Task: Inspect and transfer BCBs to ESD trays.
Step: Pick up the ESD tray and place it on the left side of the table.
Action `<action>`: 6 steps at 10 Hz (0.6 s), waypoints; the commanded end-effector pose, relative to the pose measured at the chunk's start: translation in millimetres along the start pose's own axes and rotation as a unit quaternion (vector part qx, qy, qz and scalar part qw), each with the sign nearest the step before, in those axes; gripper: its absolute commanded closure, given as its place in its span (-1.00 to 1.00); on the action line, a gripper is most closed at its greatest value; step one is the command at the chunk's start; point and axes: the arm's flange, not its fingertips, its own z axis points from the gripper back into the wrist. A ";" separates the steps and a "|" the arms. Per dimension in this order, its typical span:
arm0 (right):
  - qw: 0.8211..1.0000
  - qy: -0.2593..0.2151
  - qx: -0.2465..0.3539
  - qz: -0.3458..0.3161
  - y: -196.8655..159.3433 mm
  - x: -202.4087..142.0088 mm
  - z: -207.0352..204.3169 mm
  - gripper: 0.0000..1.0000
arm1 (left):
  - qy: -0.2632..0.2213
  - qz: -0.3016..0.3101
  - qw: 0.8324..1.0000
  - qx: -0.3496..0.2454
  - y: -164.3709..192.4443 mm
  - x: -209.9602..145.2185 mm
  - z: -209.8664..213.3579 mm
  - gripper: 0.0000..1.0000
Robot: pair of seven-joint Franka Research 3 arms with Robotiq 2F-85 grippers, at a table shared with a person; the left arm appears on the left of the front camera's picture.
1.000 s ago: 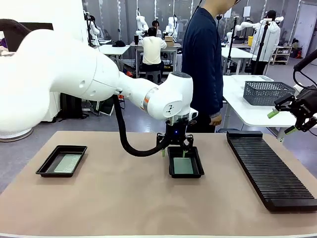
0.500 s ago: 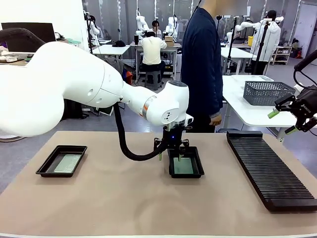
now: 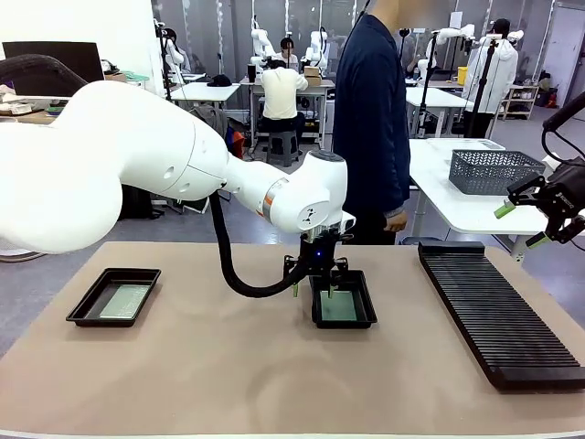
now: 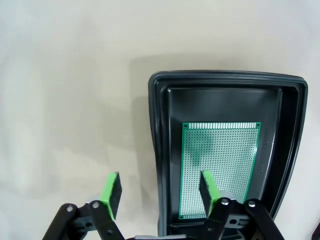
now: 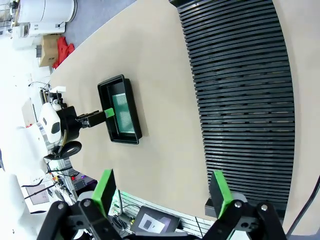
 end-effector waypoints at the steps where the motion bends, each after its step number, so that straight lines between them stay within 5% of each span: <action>1: 1.000 -0.004 -0.007 -0.008 0.6 -3.9 -2.0 -1.00 | -0.003 0.010 1.000 -0.003 -0.9 1.1 0.4 -0.63; 5: 1.000 -0.004 -0.007 -0.008 0.6 -3.9 -2.0 -1.00 | 0.001 0.012 1.000 -0.001 -0.4 3.4 -1.2 -0.35; 6: 1.000 -0.004 -0.007 -0.008 0.6 -3.9 -2.0 -1.00 | 0.000 0.012 1.000 -0.004 0.2 3.7 -1.2 -0.14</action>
